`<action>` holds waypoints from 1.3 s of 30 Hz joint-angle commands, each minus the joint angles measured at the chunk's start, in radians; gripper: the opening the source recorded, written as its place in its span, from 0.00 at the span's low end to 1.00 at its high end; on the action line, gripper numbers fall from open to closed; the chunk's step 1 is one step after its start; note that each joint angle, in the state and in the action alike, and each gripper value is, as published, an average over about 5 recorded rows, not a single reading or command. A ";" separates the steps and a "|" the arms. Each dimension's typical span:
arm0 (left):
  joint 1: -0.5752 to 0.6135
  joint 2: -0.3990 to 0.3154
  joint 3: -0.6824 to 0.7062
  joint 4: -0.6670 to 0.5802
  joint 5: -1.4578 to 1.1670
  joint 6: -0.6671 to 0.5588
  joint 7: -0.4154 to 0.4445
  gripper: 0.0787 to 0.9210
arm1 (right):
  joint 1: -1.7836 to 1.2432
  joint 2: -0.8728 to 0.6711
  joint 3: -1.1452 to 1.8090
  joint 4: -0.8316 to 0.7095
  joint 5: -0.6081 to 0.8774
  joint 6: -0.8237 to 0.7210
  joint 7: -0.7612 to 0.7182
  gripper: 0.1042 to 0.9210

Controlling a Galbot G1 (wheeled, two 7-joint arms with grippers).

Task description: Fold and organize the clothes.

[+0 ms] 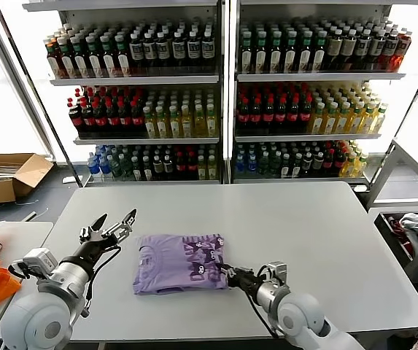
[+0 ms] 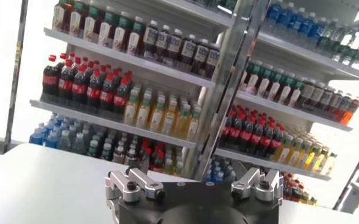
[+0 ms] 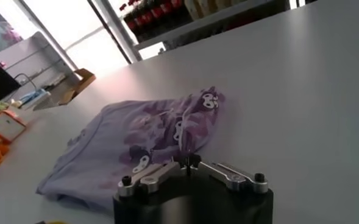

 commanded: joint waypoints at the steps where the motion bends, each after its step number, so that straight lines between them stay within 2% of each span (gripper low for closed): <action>1: 0.005 -0.005 0.001 0.002 0.020 -0.009 0.011 0.88 | -0.221 -0.269 0.294 0.095 0.062 0.030 -0.066 0.00; 6: 0.004 -0.011 0.008 0.003 0.041 -0.020 0.017 0.88 | -0.243 -0.268 0.338 0.114 0.055 0.022 -0.063 0.00; 11: 0.017 -0.004 0.010 0.003 0.076 -0.038 0.033 0.88 | -0.250 -0.233 0.359 0.144 -0.021 0.044 -0.059 0.03; 16: 0.044 0.004 0.008 -0.007 0.083 -0.045 0.050 0.88 | -0.301 -0.213 0.423 0.180 -0.159 0.124 -0.013 0.20; 21: 0.048 0.002 0.017 -0.011 0.087 -0.046 0.058 0.88 | -0.305 -0.193 0.458 0.202 -0.225 0.193 0.015 0.37; 27: 0.023 -0.001 0.031 -0.002 0.093 -0.046 0.059 0.88 | -0.131 -0.112 0.206 0.207 -0.353 0.205 0.025 0.58; 31: 0.024 -0.002 0.034 -0.001 0.098 -0.046 0.059 0.88 | 0.039 -0.001 -0.051 0.146 -0.444 0.162 0.090 0.73; 34: 0.037 -0.004 0.027 -0.004 0.101 -0.047 0.060 0.88 | 0.160 0.081 -0.197 0.071 -0.445 0.067 0.140 0.82; 39: 0.064 -0.013 0.001 -0.009 0.103 -0.055 0.067 0.88 | 0.273 0.196 -0.289 -0.102 -0.449 0.017 0.191 0.88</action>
